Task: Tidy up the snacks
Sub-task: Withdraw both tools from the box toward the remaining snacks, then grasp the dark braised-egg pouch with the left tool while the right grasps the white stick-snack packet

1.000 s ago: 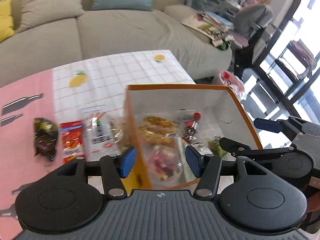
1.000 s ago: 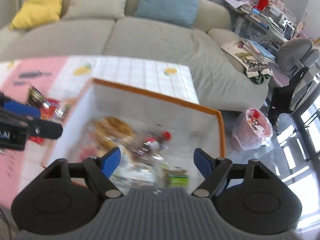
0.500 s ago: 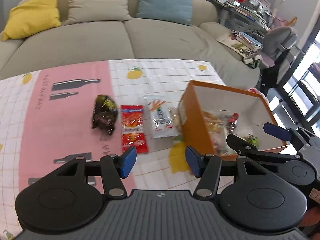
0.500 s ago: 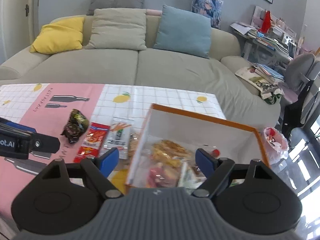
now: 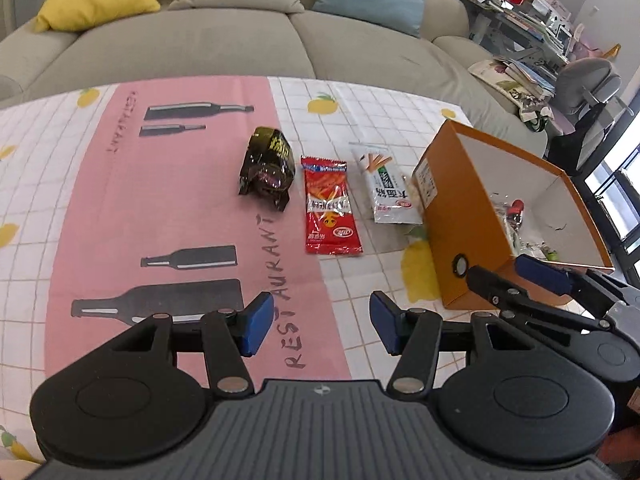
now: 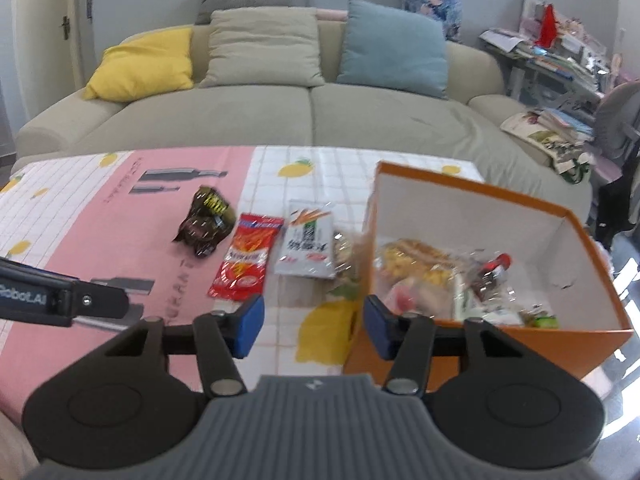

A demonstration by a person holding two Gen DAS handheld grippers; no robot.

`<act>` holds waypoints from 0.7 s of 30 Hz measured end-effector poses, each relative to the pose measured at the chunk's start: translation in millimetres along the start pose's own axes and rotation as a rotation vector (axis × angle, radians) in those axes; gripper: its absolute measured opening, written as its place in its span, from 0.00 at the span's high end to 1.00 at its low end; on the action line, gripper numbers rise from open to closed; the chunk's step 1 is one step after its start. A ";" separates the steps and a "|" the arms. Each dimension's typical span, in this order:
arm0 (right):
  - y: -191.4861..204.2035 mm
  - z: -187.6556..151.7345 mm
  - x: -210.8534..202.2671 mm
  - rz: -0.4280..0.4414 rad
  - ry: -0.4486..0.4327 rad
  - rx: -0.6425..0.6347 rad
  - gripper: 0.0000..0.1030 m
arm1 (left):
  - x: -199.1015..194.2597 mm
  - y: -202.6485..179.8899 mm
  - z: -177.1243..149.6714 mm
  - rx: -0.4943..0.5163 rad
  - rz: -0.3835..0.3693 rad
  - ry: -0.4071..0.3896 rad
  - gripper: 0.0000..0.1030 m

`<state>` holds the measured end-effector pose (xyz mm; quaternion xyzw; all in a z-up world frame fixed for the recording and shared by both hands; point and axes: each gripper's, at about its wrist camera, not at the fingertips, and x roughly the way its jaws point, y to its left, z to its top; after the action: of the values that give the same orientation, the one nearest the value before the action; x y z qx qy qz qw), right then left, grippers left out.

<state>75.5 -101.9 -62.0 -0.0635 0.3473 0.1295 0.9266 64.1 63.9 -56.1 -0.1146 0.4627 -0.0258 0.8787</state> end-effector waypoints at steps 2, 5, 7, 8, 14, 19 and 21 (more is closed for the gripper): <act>6.0 -1.7 5.3 0.010 0.009 -0.019 0.53 | 5.3 2.0 1.2 -0.003 -0.006 0.002 0.37; 11.6 2.0 14.8 0.030 0.014 -0.060 0.56 | 14.0 3.8 9.9 0.004 -0.005 0.009 0.39; 13.6 10.2 25.0 0.037 0.018 -0.080 0.56 | 21.6 3.7 20.0 0.020 0.001 0.013 0.39; 14.1 14.7 29.8 0.038 0.022 -0.088 0.56 | 25.1 3.9 24.9 0.028 0.004 0.012 0.39; 22.1 44.2 73.9 0.016 0.039 -0.157 0.55 | 58.5 18.5 55.3 0.009 0.027 0.003 0.39; 30.9 60.7 120.6 -0.028 0.089 -0.175 0.54 | 88.7 32.9 76.7 0.013 0.074 -0.015 0.39; 32.3 65.3 136.8 -0.044 0.106 -0.164 0.48 | 98.8 38.3 84.1 -0.006 0.089 -0.022 0.39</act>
<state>206.4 -30.6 -104.2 -0.1538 0.3827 0.1336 0.9012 187.0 101.1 -98.6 -0.0968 0.4580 0.0162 0.8835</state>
